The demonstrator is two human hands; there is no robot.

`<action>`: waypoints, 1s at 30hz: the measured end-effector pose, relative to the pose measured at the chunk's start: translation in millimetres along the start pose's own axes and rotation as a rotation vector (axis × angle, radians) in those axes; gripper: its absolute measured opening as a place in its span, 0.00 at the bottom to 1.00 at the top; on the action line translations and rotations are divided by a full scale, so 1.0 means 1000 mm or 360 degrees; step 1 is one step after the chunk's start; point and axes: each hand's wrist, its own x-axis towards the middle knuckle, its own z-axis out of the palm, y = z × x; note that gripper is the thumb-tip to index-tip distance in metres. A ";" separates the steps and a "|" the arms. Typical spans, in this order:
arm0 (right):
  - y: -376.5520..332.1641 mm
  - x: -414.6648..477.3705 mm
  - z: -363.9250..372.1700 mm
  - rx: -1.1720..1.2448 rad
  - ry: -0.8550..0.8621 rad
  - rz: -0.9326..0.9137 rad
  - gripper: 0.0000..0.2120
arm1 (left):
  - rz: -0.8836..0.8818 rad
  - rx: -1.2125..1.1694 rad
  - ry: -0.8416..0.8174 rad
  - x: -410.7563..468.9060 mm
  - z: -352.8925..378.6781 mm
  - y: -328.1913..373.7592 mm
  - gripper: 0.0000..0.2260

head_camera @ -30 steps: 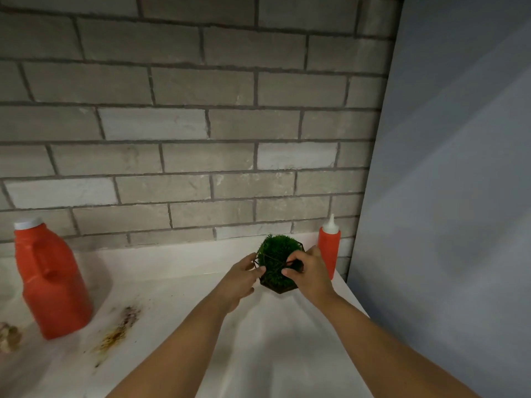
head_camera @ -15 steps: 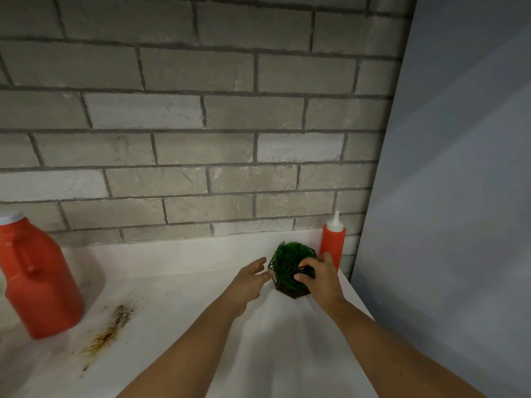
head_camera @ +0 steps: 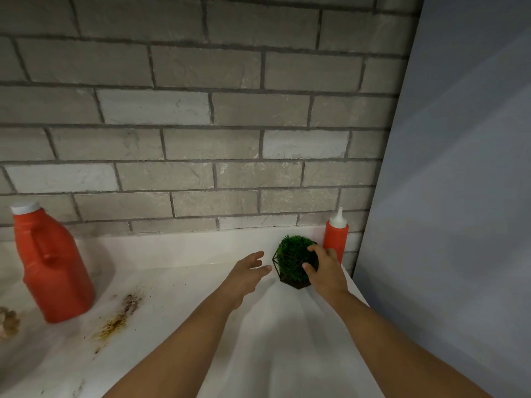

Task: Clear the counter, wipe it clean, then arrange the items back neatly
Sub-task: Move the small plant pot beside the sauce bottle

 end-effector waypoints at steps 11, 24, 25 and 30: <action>-0.054 -0.034 -0.012 0.0253 -0.0068 -0.0252 0.12 | 0.0079 0.0050 0.0133 -0.071 -0.021 0.007 0.12; -0.140 -0.134 0.016 0.0183 -0.0758 -0.0311 0.11 | 0.0103 0.0362 0.0294 -0.191 -0.106 -0.023 0.05; -0.146 -0.143 0.018 0.0188 -0.0842 -0.0285 0.10 | 0.0093 0.0396 0.0297 -0.199 -0.114 -0.027 0.05; -0.180 -0.198 0.032 0.0233 -0.1134 -0.0110 0.10 | 0.0054 0.0561 0.0359 -0.244 -0.152 -0.054 0.04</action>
